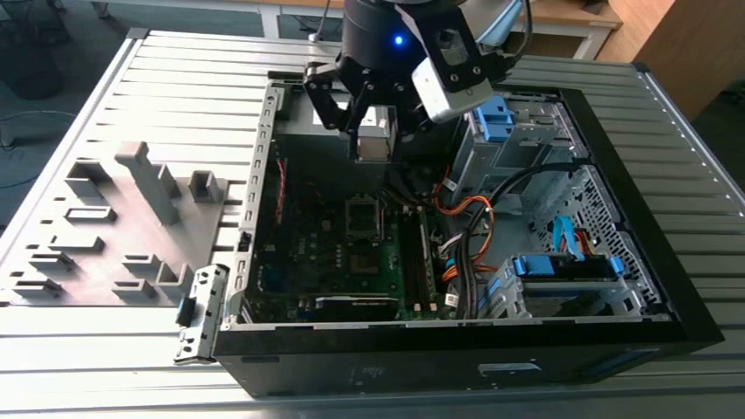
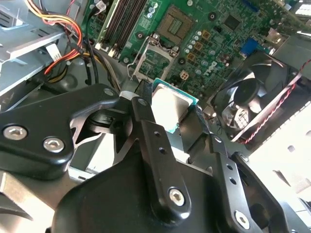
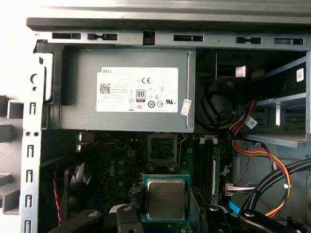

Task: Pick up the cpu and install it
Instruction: 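Pick up the cpu and move it towards the insertion slot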

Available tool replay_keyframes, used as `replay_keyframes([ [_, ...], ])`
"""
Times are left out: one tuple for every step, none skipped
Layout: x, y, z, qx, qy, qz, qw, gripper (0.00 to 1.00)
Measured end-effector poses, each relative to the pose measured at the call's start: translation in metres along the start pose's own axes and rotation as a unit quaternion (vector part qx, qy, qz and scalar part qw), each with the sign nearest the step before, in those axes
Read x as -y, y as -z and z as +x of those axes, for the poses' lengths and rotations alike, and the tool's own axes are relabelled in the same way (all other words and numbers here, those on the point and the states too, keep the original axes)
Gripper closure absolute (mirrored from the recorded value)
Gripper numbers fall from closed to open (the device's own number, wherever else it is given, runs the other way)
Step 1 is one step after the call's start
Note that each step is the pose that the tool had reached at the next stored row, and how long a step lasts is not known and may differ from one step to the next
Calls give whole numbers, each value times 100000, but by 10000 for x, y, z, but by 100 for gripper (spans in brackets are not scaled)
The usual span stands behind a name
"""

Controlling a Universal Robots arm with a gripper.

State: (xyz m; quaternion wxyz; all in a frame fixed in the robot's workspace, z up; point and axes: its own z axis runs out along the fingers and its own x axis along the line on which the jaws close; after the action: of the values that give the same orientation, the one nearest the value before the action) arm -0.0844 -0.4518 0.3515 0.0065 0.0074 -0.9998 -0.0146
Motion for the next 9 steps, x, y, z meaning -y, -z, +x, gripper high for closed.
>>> replay_keyframes([
  [9, -11, 0, -4, 2, 7, 100000, 53],
  [18, -22, 0, -5, 2, 7, 100000, 53],
  [27, -31, 0, -8, 3, 15, 100000, 53],
  [37, -44, 0, -4, 3, 9, 100000, 53],
  [44, -55, 0, -2, 5, 3, 100000, 53],
  [50, -67, 0, 2, 1, -8, 100000, 53],
  [55, -77, 0, -6, -1, 1, 100000, 53],
  [61, -89, -1, -9, 4, 3, 100000, 53],
  [67, -102, -1, -12, 4, 4, 100000, 53],
])
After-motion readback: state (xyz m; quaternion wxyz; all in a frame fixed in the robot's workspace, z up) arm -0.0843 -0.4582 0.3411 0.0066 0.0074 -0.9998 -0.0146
